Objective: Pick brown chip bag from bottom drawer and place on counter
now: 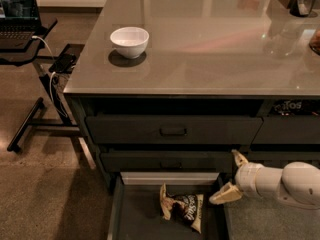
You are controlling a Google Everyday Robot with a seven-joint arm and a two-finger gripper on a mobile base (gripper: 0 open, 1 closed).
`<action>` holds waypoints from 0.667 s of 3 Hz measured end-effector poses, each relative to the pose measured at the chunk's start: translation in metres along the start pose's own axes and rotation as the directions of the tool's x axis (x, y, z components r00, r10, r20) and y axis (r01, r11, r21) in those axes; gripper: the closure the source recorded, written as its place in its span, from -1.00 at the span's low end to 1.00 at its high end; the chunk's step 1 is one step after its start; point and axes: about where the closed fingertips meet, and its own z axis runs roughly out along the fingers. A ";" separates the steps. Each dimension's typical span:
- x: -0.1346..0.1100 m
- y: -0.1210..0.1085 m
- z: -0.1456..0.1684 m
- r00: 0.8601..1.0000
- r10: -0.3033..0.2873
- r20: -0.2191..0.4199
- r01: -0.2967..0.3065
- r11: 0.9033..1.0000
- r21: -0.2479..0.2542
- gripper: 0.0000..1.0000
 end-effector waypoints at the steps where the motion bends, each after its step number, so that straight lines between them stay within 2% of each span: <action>1: 0.049 0.028 0.051 0.999 -0.041 0.023 0.043 0.993 -0.113 -1.00; 2: 0.098 0.056 0.096 1.000 0.010 0.006 -0.009 0.981 -0.192 -1.00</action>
Offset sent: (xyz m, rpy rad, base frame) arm -0.0243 0.0150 -0.2252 0.0855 0.2392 0.0859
